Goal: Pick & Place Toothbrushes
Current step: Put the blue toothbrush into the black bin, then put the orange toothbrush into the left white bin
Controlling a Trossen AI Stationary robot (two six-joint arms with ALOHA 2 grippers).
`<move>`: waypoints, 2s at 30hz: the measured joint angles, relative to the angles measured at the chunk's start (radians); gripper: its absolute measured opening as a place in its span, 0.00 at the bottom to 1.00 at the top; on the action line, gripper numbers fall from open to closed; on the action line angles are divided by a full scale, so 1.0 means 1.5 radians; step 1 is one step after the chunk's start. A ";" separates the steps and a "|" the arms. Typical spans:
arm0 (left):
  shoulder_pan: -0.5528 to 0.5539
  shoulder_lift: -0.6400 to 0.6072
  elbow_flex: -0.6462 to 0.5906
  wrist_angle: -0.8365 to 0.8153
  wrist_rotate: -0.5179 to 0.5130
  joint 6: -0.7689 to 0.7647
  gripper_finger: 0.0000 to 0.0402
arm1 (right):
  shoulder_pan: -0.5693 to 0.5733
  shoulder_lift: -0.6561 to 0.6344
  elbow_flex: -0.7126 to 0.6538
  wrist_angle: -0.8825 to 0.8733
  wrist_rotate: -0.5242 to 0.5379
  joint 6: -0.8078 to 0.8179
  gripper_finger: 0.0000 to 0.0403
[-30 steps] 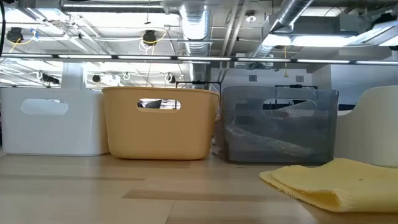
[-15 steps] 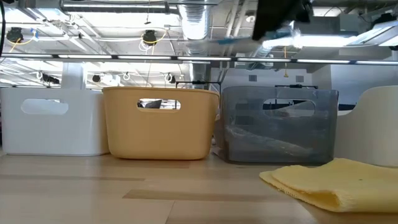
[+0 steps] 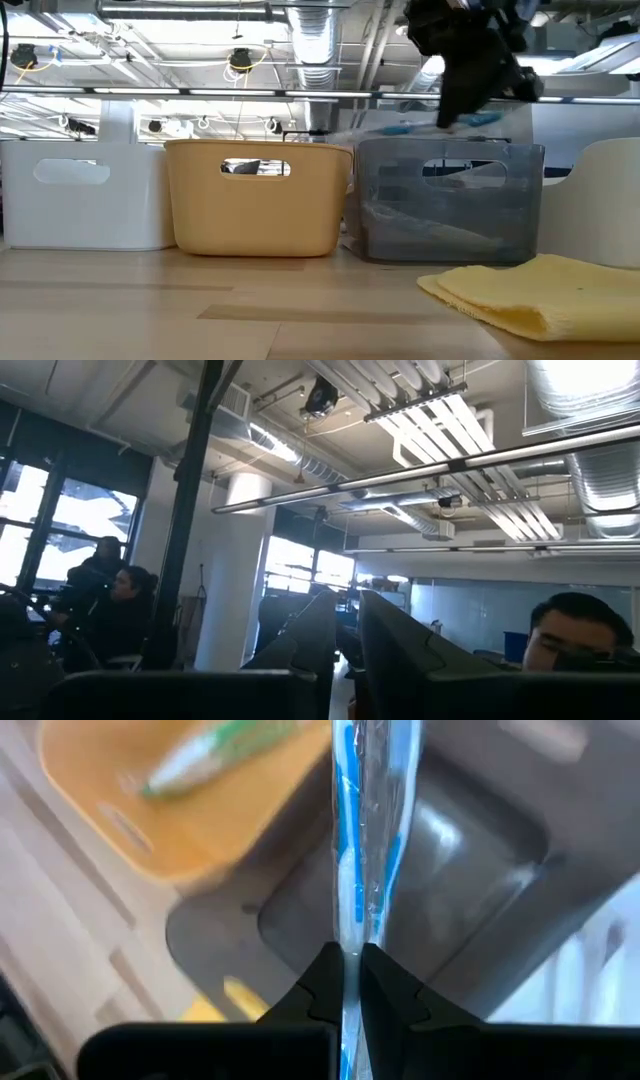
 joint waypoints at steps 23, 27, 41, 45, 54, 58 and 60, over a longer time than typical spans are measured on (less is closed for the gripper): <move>0.000 0.001 0.000 -0.001 0.000 0.001 0.11 | -0.068 0.106 -0.031 0.056 -0.143 -0.044 0.03; 0.000 0.001 0.000 -0.001 0.000 0.001 0.11 | -0.070 0.106 -0.031 0.048 -0.144 -0.045 0.10; 0.000 0.001 0.000 0.000 0.000 0.001 0.11 | -0.072 0.020 0.006 0.041 -0.093 -0.107 0.29; 0.000 0.001 0.000 0.000 0.000 0.001 0.11 | -0.077 -0.030 0.030 0.043 -0.088 -0.166 0.33; 0.000 0.001 0.000 -0.001 0.001 0.001 0.11 | -0.038 -0.135 0.045 0.050 -0.053 -0.284 0.28; 0.000 0.001 0.000 -0.001 0.000 0.019 0.11 | -0.003 -0.160 0.045 0.040 0.010 -0.320 0.14; 0.000 0.001 0.000 -0.001 -0.004 0.042 0.11 | 0.015 -0.165 0.045 0.039 0.035 -0.343 0.05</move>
